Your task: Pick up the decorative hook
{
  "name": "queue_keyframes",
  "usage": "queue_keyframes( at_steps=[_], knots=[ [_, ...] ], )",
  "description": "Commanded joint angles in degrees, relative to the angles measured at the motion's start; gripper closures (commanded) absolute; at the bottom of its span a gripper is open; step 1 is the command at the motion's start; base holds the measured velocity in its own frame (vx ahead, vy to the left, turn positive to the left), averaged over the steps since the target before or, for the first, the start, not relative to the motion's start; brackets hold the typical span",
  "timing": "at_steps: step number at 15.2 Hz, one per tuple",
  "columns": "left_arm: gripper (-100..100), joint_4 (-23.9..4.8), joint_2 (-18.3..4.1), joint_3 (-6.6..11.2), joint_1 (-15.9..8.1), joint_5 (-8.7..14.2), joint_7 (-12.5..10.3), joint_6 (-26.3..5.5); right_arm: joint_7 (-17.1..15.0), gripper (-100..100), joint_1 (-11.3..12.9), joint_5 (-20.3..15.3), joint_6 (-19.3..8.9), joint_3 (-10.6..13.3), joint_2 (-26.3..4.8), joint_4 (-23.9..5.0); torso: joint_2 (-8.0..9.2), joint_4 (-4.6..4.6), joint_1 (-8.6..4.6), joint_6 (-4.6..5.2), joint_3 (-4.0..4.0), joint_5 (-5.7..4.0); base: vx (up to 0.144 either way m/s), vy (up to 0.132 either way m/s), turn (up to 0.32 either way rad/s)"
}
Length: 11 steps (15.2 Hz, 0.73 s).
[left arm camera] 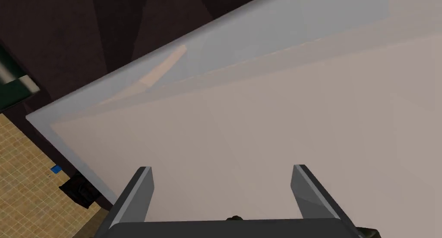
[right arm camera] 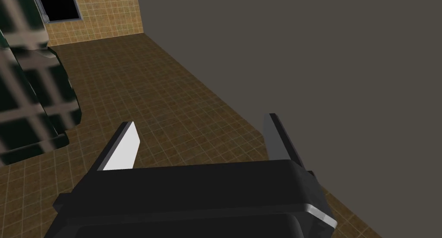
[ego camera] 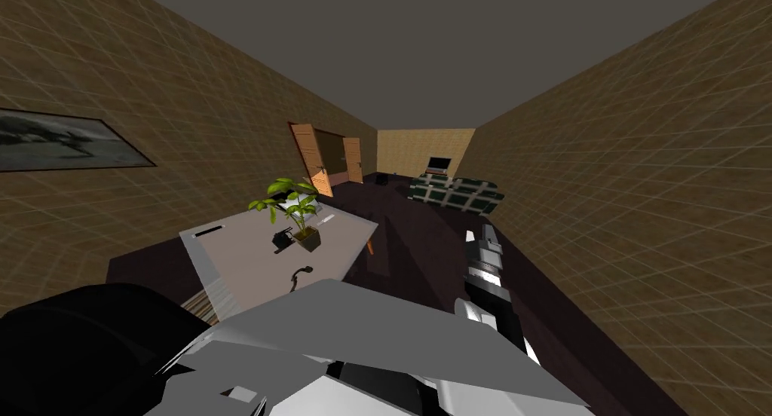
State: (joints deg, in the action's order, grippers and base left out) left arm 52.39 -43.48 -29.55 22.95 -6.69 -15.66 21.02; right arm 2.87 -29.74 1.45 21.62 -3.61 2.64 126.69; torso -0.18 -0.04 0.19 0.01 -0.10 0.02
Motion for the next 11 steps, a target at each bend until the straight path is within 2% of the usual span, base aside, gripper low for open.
queue_keyframes(
  at_steps=[1,2,3,4,6,7,10,11],
  knots=[
    [-100,-2.9,-1.9,-1.81,0.0,0.0,-1.5,-0.9,0.0,0,0.0,0.0,0.0,0.0,0.0,0.0,0.0,0.0,0.0,0.0,0.0,0.0,0.032,0.041,-0.204],
    [-100,-4.4,-1.9,-1.81,0.0,0.0,-1.5,-0.9,0.0,0,0.0,0.0,0.0,0.0,0.0,0.0,-0.03,0.0,0.02,0.01,-0.01,0.0,0.032,0.038,-0.151],
    [-100,-7.1,-2.4,-2.97,-0.2,0.0,-2.1,-1.4,0.0,0,0.0,0.0,0.0,0.0,0.0,0.0,-0.03,-0.01,0.01,-0.02,-0.02,0.01,0.035,0.034,-0.212],
    [-100,-7.1,-2.4,-2.97,-0.2,0.0,-2.1,-1.4,0.0,0,0.0,0.0,0.0,0.0,0.0,0.0,-0.05,-0.01,0.0,0.0,-0.02,0.0,0.031,0.033,-0.199],
    [-100,-11.6,-3.1,-5.17,-0.6,-0.2,-3.3,-2.3,0.0,0,0.0,0.0,0.0,0.0,0.0,0.0,-0.05,-0.01,-0.02,0.0,-0.02,0.0,0.041,0.036,-0.299],
    [-100,-12.0,-3.1,-5.17,-0.6,-0.2,-3.3,-2.3,0.0,0,0.0,0.0,0.0,0.0,0.0,0.0,-0.09,-0.01,0.0,0.04,-0.04,0.0,0.051,0.045,-0.225],
    [-100,-17.8,-3.2,-8.02,-1.5,-0.3,-4.7,-3.3,0.0,0,0.0,0.0,0.0,0.0,0.0,0.0,-0.2,-0.03,0.01,0.04,-0.11,0.01,0.07,0.043,-0.267],
    [-100,-17.8,-3.2,-8.02,-1.5,-0.3,-4.7,-3.3,0.0,0,0.0,0.0,0.0,0.0,0.0,0.0,-0.25,-0.04,0.02,0.04,-0.14,0.02,0.072,0.051,-0.189]
  ],
)
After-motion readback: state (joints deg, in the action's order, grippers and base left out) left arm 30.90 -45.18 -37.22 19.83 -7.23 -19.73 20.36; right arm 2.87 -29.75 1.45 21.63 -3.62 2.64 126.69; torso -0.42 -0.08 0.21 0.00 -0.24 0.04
